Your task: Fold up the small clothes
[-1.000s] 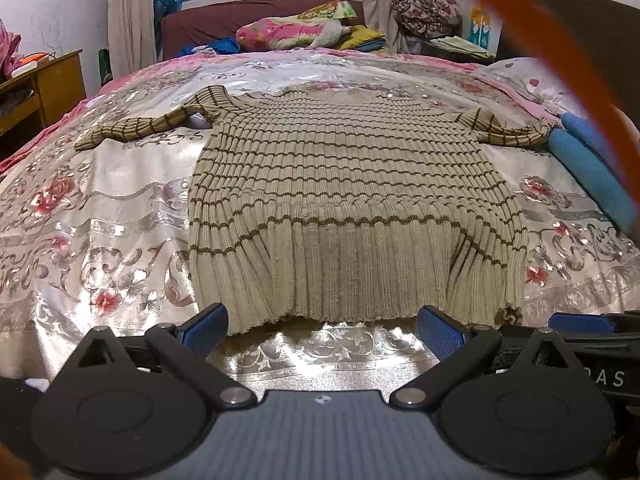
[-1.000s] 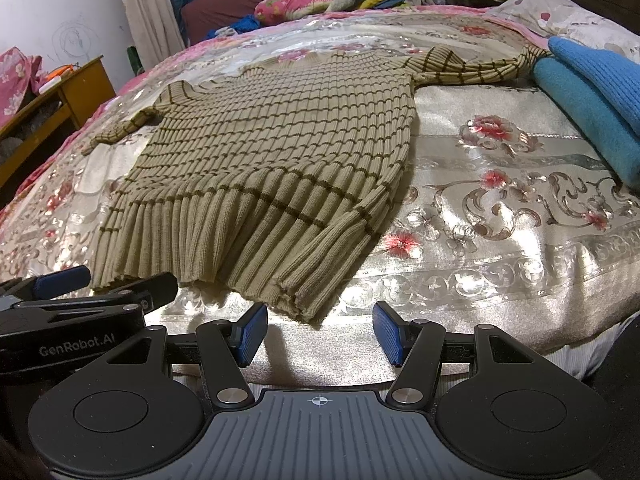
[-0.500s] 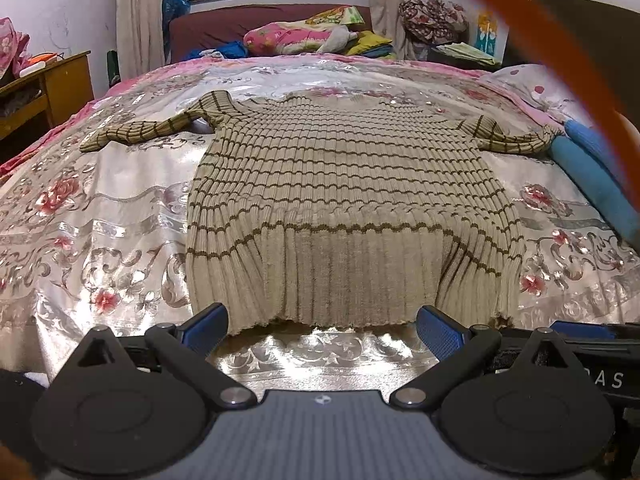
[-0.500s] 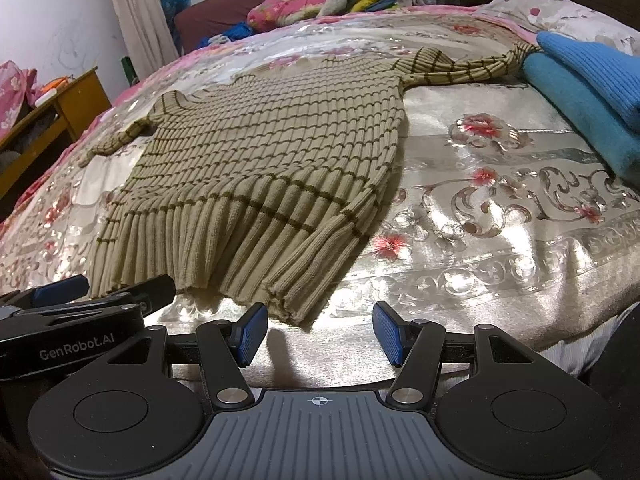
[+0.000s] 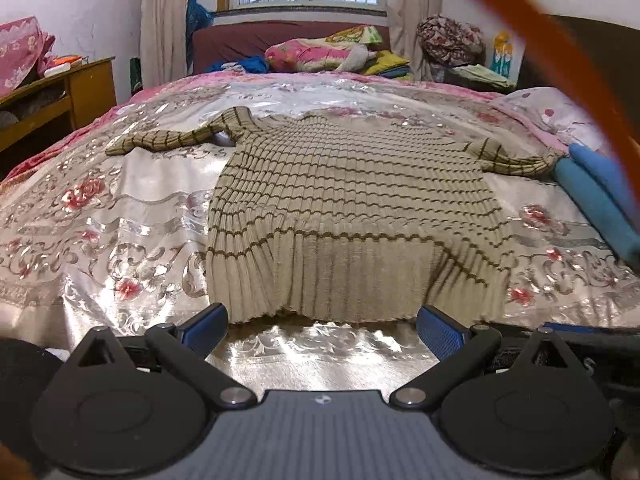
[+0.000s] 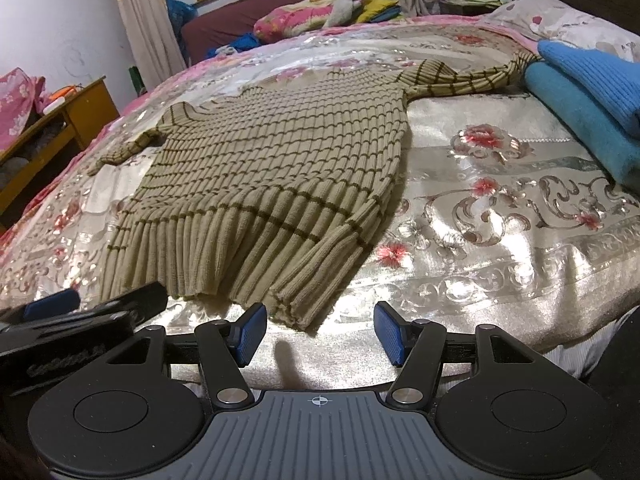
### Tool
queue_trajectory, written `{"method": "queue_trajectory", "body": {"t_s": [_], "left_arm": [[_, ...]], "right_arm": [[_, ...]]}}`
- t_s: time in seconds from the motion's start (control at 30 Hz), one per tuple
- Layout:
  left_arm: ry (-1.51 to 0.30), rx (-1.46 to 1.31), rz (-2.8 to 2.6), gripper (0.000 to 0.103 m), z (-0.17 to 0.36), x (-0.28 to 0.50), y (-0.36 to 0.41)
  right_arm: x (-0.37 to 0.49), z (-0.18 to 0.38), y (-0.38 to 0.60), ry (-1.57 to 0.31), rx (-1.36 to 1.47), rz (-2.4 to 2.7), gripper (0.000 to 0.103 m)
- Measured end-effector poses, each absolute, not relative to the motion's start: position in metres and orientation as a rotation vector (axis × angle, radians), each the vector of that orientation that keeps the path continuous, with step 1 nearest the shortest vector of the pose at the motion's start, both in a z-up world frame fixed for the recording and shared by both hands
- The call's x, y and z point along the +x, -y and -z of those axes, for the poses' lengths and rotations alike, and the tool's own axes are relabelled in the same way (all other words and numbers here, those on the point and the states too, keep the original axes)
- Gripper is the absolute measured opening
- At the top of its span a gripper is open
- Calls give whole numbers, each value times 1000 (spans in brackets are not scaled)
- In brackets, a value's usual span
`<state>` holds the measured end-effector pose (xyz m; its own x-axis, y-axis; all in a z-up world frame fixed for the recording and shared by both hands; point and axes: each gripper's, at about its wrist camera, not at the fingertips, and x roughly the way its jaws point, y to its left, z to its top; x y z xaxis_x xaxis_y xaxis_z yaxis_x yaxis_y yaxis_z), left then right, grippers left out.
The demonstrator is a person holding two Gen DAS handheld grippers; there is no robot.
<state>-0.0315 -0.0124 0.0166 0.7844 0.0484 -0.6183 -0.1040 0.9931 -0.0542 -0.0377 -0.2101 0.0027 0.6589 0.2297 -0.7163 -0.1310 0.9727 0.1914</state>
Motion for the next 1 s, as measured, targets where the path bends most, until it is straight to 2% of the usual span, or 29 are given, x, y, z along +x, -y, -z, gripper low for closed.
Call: {"method": "queue_trajectory", "body": {"t_s": [0.23, 0.5, 1.0], "left_arm": [[-694, -50, -51, 103, -21, -41, 18], [-746, -185, 26, 103, -23, -50, 5], [-700, -154, 6, 103, -29, -44, 3]], "right_arm": [[-39, -7, 213, -800, 141, -204, 63], [-42, -10, 214, -781, 145, -210, 64], [-42, -9, 215, -782, 150, -214, 65]]}}
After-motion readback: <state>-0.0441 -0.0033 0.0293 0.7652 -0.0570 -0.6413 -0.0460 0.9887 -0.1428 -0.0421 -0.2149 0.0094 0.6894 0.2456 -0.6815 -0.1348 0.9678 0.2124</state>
